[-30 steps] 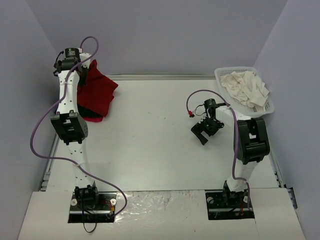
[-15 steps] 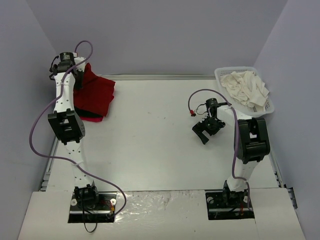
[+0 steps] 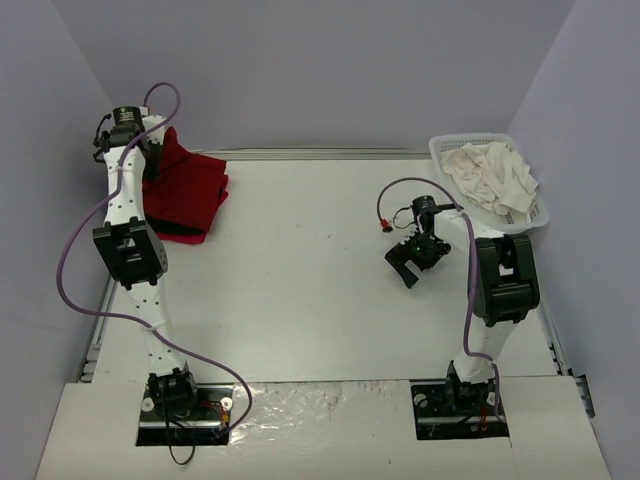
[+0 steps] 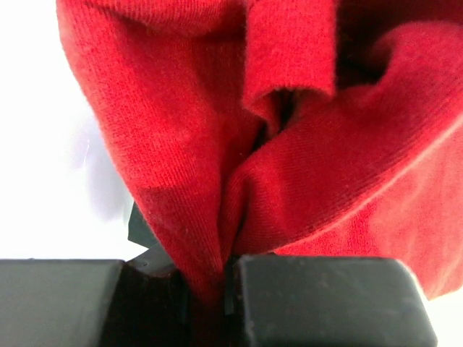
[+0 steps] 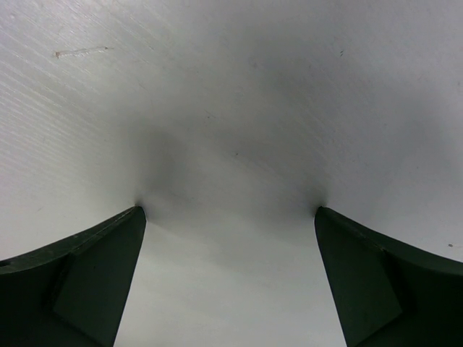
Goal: Fold and stack the t-shirts
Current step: Put the neatly folded tshirt into the corner of the board with the left arm
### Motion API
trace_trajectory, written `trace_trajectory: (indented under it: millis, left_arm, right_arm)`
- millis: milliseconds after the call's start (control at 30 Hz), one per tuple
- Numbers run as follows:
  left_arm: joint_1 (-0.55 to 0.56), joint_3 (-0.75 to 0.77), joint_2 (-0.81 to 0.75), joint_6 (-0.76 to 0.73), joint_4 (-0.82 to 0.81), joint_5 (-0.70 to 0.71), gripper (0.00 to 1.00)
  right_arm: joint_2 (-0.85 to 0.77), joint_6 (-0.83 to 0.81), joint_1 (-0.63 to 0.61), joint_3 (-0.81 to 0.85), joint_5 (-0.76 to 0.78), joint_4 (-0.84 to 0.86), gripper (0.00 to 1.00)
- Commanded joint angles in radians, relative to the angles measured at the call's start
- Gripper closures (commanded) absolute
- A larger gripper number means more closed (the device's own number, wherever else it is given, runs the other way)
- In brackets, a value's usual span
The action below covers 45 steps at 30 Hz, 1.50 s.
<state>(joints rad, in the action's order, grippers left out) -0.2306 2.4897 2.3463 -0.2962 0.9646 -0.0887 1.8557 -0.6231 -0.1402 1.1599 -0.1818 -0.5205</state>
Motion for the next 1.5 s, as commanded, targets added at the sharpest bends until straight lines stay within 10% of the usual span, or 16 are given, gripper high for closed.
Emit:
trace_trajectory:
  millis: [0, 1167, 1233, 1467]
  left_arm:
    - [-0.022, 0.011, -0.012, -0.018, -0.041, 0.01, 0.98]
    - [-0.059, -0.011, 0.005, -0.026, -0.096, 0.039, 0.97]
    - [-0.059, -0.037, -0.007, -0.027, -0.136, 0.072, 0.74]
    - [-0.059, -0.097, -0.044, -0.041, -0.21, 0.135, 0.52]
  right_arm:
    - [0.111, 0.013, 0.031, -0.068, -0.019, -0.036, 0.0]
    - [0.138, 0.017, 0.054, -0.065, -0.005, -0.038, 0.0]
    - [0.143, 0.017, 0.056, -0.066, -0.004, -0.038, 0.0]
    - [0.148, 0.013, 0.057, -0.069, -0.01, -0.046, 0.0]
